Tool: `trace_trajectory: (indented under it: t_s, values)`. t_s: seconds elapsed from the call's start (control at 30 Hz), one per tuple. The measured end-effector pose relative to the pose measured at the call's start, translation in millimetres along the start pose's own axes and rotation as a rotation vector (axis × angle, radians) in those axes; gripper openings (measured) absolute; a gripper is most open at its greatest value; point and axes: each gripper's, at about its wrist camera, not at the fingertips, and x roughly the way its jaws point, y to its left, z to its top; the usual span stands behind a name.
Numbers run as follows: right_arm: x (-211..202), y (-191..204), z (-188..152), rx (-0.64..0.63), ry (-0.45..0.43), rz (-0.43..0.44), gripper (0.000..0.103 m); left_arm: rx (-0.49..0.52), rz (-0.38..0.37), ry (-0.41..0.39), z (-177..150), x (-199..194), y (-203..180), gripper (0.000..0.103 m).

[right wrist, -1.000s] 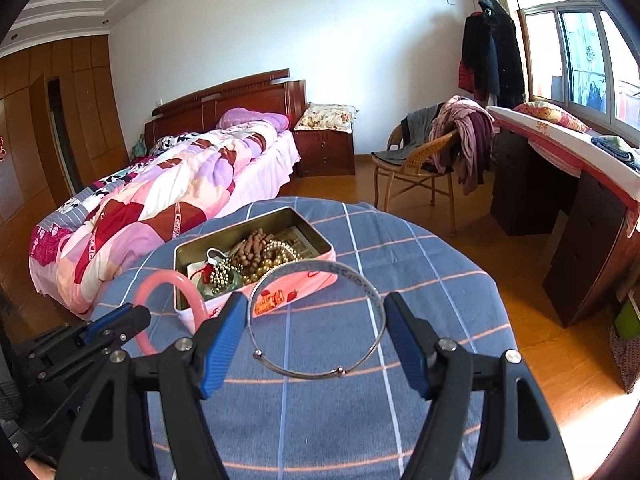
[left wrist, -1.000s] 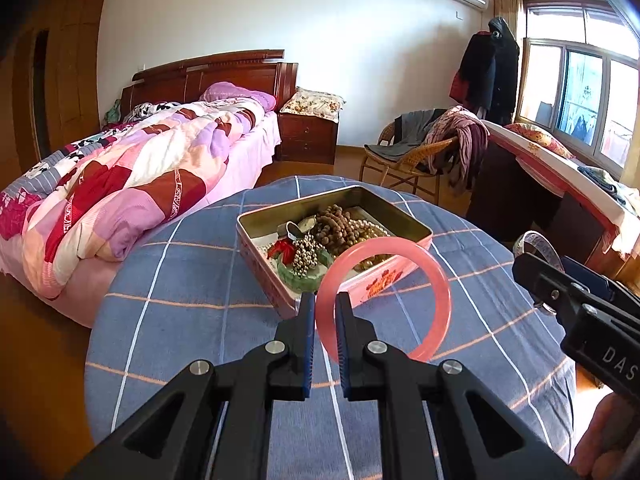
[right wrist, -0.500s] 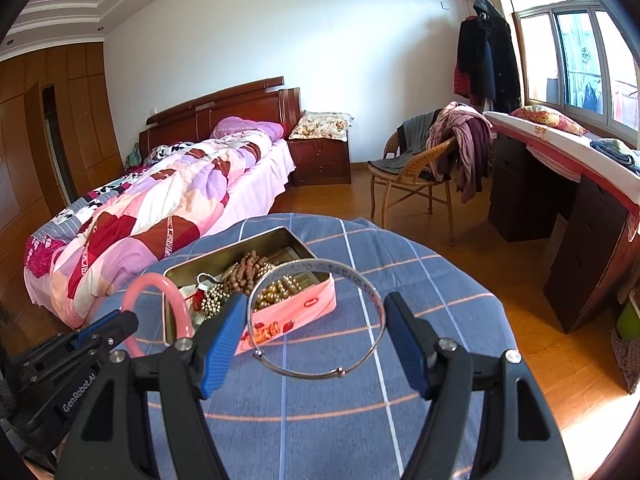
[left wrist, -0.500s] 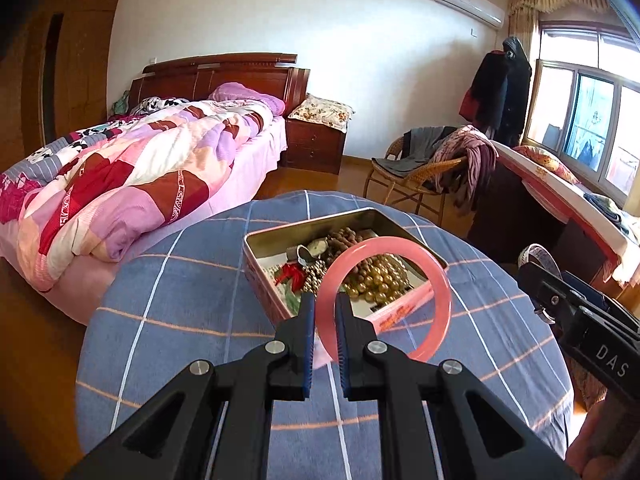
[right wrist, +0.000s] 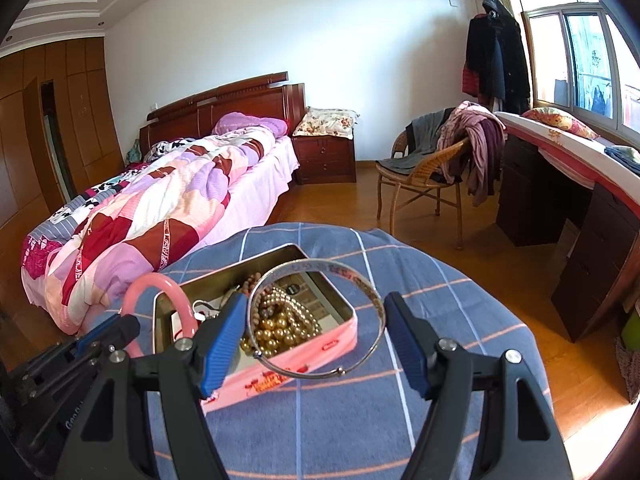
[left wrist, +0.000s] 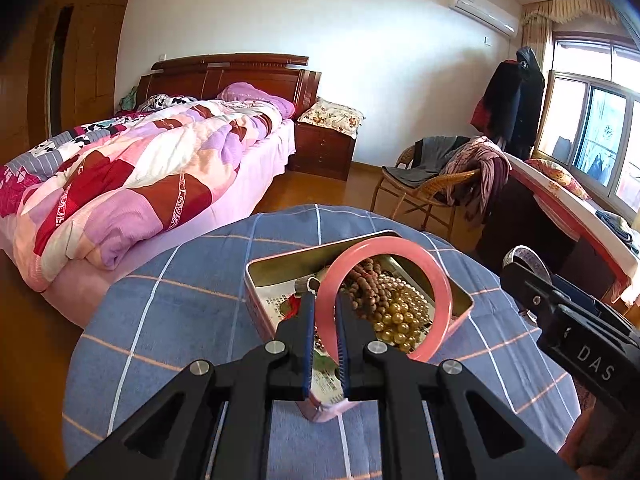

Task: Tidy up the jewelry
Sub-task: 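Carry the pink and silver bangles over the pink tin and lower them inside, then open both tools to release the bangles and lift away from the tin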

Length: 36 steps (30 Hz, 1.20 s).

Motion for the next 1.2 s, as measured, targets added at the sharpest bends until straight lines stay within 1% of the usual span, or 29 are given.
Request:
trace_trajectory:
  t_s: [0.2, 0.43, 0.67, 0.77, 0.83, 0.97, 1.1, 1.2]
  values:
    - [13, 1, 4, 0.0, 0.01, 0.002, 0.073, -0.016, 0.005, 0.009, 2, 13, 2, 0.009]
    - [30, 0, 5, 0.001, 0.031, 0.001, 0.073, -0.019, 0.003, 0.038, -2, 31, 1, 0.009]
    - [48, 1, 11, 0.017, 0.046, 0.004, 0.073, -0.03, 0.015, 0.046, 7, 51, 5, 0.009]
    - [62, 9, 15, -0.003, 0.053, 0.002, 0.073, -0.025, 0.031, 0.045, 11, 60, 4, 0.009]
    - [77, 16, 16, -0.021, 0.073, -0.007, 0.073, -0.024, 0.045, 0.054, 13, 67, 4, 0.009]
    - [97, 22, 12, -0.043, 0.097, -0.028, 0.073, -0.014, 0.076, 0.064, 12, 78, 3, 0.009]
    - [105, 27, 7, -0.074, 0.108, -0.041, 0.073, 0.012, 0.093, 0.08, 5, 84, 2, 0.009]
    - [109, 27, 4, -0.079, 0.123, -0.029, 0.073, 0.026, 0.107, 0.1, 3, 91, 0, 0.009]
